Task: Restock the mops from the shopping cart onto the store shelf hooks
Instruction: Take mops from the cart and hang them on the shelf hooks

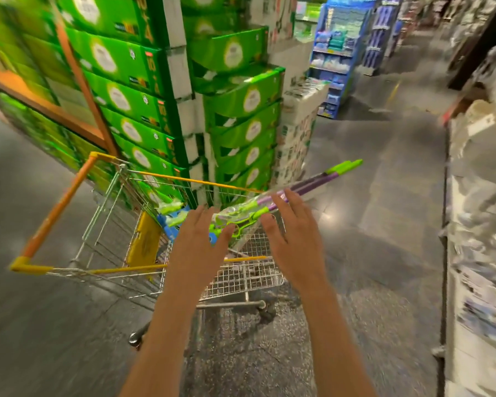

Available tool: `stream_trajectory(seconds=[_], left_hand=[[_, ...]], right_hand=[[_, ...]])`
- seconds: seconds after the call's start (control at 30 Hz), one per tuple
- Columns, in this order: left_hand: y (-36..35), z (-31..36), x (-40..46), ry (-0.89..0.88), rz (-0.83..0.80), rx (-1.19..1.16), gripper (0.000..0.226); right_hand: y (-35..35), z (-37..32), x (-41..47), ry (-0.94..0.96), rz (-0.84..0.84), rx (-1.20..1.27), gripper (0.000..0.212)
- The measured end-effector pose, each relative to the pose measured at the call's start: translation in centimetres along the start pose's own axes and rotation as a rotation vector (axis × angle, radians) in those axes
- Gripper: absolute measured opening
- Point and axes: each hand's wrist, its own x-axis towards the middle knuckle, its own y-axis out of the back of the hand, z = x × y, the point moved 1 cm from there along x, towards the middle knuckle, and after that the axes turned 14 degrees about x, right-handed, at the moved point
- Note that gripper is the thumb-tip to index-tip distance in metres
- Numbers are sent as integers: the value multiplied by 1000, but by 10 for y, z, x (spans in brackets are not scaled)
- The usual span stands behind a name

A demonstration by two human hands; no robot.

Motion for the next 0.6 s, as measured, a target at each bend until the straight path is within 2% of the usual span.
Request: stream_trajectory(seconds=[0.23,0.43,0.6], left_hand=[[-24,-8,70,54,-13,-3,68],[-33,-16,171,67,18,-11,67],[-50,-38,241,96,-17,9,68]], right_hand=[[-32,28,71,-19,-91,19,79],[-71,48,157,-10,-138,-36,80],[-111,65,221,-42,-180,-23,80]])
